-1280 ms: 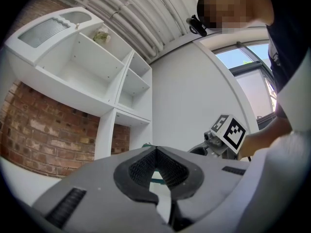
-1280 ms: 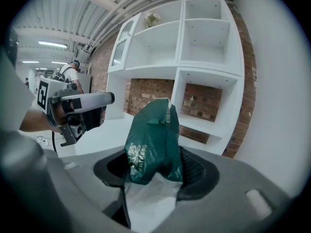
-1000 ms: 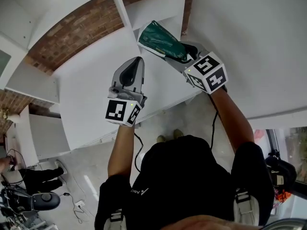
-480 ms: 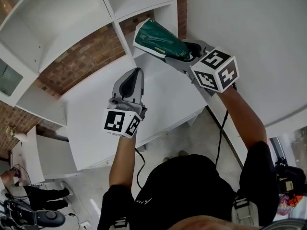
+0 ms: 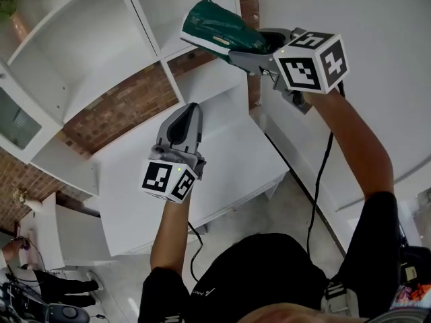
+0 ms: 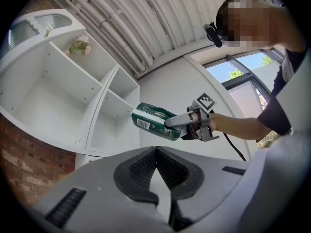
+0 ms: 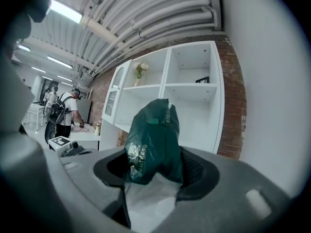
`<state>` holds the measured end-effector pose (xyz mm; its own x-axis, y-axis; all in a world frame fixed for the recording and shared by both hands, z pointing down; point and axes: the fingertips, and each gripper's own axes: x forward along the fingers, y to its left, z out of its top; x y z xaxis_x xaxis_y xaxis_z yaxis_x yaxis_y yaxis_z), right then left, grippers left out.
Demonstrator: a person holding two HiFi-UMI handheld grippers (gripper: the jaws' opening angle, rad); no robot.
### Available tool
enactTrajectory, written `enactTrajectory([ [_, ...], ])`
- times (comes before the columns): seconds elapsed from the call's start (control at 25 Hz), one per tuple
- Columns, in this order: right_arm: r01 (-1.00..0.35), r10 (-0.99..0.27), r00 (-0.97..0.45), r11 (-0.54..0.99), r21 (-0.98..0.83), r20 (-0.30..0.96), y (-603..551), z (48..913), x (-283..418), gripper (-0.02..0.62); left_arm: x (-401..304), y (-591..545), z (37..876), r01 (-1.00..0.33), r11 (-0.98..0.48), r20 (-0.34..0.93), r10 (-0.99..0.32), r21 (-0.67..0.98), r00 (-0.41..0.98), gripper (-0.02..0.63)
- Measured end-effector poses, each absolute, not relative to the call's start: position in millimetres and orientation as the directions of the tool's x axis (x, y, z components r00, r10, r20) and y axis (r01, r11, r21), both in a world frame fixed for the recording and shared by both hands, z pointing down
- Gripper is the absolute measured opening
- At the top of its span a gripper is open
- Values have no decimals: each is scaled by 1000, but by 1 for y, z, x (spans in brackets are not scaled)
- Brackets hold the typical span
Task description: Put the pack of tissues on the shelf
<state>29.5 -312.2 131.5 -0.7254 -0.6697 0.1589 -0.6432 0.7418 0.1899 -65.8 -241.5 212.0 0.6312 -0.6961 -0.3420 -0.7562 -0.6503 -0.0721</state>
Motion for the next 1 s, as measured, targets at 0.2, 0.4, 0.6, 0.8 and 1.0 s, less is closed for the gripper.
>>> enactTrajectory([
  [0.2, -640, -676, -724, 733, 228, 141, -329, 80, 39, 258, -53, -250, 200, -753, -652, -355, -687, -83, 634, -3],
  [0.4, -643, -686, -714, 722, 257, 139, -346, 4, 49, 258, -38, -255, 158, -763, -641, -373, -689, -85, 621, -3],
  [0.6, -646, -687, -722, 712, 274, 82, -369, -1, 52, 258, -34, -269, 185, -776, -620, -379, -694, -117, 612, -3],
  [0.8, -650, -693, -718, 698, 300, 59, -388, -57, 57, 258, -24, -274, 159, -791, -602, -386, -708, -108, 592, -3],
  [1.0, -671, -713, -700, 674, 311, 35, -410, -87, 61, 258, -16, -283, 154, -792, -600, -381, -710, -113, 592, -3],
])
